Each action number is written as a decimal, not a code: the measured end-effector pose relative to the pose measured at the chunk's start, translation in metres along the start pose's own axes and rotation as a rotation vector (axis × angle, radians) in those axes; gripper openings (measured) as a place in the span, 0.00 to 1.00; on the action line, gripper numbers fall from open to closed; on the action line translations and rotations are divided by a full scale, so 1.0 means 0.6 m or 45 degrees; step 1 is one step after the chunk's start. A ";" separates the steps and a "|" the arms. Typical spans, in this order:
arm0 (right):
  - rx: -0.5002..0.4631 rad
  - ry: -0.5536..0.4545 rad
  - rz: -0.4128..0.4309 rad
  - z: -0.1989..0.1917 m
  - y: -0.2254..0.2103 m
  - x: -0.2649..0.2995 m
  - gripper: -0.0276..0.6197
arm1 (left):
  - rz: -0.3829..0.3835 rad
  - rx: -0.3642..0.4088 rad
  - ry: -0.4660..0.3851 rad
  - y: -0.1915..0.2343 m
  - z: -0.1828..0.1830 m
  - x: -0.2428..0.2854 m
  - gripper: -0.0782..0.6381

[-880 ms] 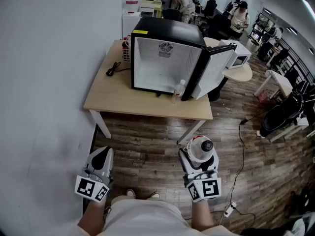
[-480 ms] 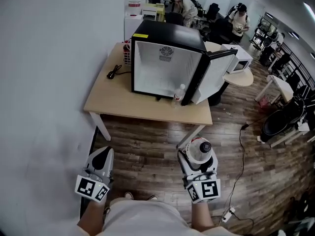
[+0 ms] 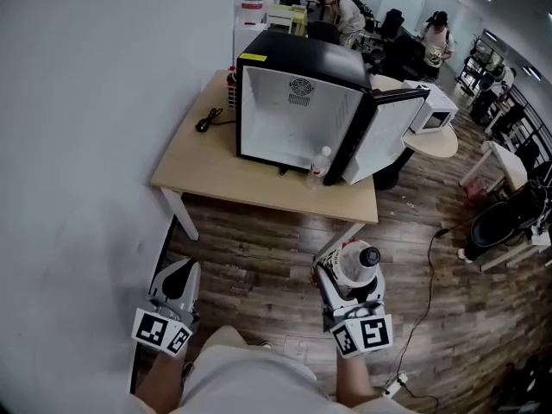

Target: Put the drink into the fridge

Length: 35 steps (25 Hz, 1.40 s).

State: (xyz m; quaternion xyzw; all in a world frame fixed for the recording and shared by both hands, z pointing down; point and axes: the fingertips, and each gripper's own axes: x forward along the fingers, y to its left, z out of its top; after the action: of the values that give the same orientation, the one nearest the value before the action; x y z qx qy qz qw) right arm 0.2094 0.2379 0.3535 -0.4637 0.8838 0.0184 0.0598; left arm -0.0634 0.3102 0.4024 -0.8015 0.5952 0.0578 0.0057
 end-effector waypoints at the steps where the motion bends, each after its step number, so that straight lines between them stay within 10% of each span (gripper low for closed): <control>1: 0.008 0.002 0.004 -0.004 -0.005 0.000 0.68 | 0.004 -0.003 0.009 -0.002 -0.007 0.001 0.13; 10: 0.054 0.092 0.020 -0.056 -0.024 0.032 0.68 | -0.008 -0.049 0.080 0.006 -0.053 0.046 0.13; 35: 0.012 0.121 -0.118 -0.078 -0.094 0.443 0.69 | -0.439 -0.152 0.090 0.214 -0.083 0.512 0.13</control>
State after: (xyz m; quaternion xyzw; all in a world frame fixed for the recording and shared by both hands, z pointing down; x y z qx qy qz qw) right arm 0.1022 -0.0155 0.3688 -0.5043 0.8632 -0.0105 0.0209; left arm -0.0942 -0.0240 0.4291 -0.8921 0.4444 0.0630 -0.0528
